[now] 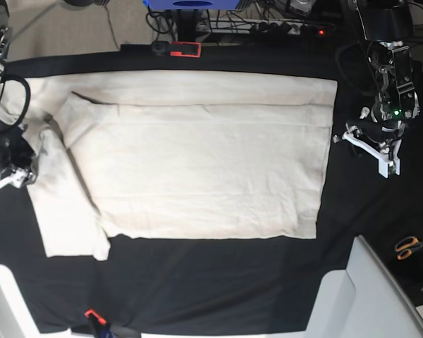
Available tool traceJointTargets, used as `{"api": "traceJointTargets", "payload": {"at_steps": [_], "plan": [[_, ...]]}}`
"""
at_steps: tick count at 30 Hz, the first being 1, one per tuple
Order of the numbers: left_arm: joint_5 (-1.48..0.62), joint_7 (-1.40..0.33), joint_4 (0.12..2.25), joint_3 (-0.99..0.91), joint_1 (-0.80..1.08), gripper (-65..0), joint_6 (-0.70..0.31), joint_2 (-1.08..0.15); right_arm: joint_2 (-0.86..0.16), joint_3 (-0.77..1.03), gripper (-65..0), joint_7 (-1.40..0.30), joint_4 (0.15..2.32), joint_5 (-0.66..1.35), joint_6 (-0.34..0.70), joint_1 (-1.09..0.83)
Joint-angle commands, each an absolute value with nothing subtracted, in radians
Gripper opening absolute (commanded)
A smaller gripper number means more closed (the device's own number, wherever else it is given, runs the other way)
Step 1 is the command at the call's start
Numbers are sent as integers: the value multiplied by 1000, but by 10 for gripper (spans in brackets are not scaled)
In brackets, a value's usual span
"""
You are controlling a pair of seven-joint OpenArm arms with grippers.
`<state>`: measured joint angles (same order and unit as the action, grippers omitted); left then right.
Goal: Fold the T-shirt properly
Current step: 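Fold the grasped shirt side inward toward the shirt's middle with right gripper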
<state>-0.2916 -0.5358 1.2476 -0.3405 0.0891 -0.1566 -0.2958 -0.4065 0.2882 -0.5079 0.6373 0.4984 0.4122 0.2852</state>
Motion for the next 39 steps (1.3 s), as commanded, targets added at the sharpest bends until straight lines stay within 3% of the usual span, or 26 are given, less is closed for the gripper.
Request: {"api": "traceJointTargets", "payload": {"at_steps": [1,11,17,30,39], "plan": [[-297,-516,1262,-346,81,-426,-154,-312,-427,292,-309,-495,644,510,421,306],[-297,-516,1262,-346,81,-426,-154,-312,-426,292,-312,-495,644,510,424,308],[-297,-516,1262,-346,81,-426,-154,-312,-424,292,-431,-495,647,510,424,308],[-297,-516,1262,-348,79,-426,-154,-312,-404,289,-429,-498,645,510,424,338],[-297,-516,1262,-348,79,-426,-154,-314,-404,176,-434,-495,641,512,421,371]]}}
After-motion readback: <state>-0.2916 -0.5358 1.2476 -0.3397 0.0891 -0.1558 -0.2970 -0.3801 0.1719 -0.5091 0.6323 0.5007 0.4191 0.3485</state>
